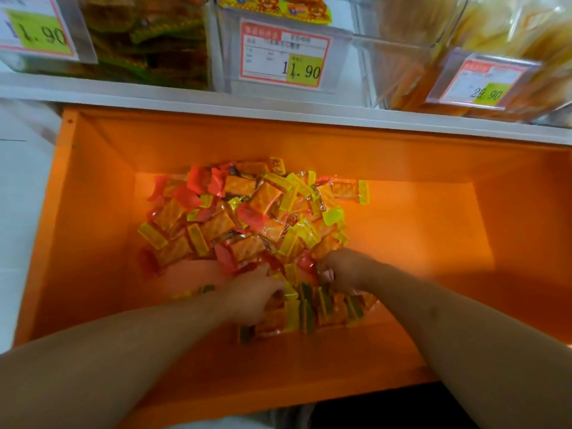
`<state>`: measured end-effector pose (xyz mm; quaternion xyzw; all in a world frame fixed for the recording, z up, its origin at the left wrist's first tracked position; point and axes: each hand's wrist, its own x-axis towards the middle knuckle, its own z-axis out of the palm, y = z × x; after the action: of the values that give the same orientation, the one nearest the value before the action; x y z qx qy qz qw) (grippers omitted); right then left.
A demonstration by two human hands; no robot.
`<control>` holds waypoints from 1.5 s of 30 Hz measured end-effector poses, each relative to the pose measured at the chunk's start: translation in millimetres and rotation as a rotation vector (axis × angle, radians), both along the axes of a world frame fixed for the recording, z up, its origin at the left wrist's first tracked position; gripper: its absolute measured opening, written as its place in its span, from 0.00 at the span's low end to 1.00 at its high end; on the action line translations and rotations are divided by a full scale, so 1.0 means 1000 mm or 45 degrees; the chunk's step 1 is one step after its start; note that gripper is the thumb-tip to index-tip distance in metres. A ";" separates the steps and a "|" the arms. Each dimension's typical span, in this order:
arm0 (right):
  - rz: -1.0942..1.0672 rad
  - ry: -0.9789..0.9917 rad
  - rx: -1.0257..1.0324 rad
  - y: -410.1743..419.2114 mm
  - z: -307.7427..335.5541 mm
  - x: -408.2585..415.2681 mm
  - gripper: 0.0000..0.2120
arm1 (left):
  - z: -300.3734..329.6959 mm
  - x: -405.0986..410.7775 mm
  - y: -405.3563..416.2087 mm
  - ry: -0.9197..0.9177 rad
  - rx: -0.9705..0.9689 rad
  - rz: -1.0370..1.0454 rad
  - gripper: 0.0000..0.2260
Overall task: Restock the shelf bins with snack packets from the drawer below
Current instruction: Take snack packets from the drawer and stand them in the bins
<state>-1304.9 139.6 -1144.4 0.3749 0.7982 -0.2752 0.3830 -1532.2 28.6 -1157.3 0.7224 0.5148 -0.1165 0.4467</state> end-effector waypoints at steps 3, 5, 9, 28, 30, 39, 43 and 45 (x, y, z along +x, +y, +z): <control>-0.063 0.008 -0.001 0.001 0.007 -0.001 0.10 | 0.003 -0.001 -0.004 0.024 0.035 -0.087 0.14; -0.092 0.035 0.016 0.001 0.011 -0.002 0.11 | 0.005 -0.003 -0.007 0.014 0.048 -0.104 0.08; -0.164 0.137 0.002 0.004 0.026 -0.010 0.17 | 0.020 -0.014 -0.001 -0.057 -0.001 0.008 0.06; -1.246 1.462 0.066 -0.018 0.325 -0.077 0.14 | 0.307 -0.102 0.024 -1.027 -0.129 1.197 0.08; -1.317 1.551 0.030 -0.033 0.337 -0.080 0.13 | 0.332 -0.102 0.006 -1.187 -0.130 1.160 0.09; -1.442 1.711 -0.062 -0.046 0.343 -0.114 0.11 | 0.351 -0.092 -0.002 -1.427 -0.101 1.276 0.13; -1.416 1.662 -0.075 -0.041 0.345 -0.125 0.09 | 0.346 -0.094 0.007 -1.419 -0.040 1.405 0.18; -1.403 1.653 -0.062 -0.036 0.347 -0.128 0.10 | 0.344 -0.094 0.013 -1.419 -0.035 1.438 0.19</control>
<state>-1432.8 103.6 -797.8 0.4693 0.5570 -0.5998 -0.3314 -1626.7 42.0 -813.4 0.2983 0.5025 0.5001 0.6391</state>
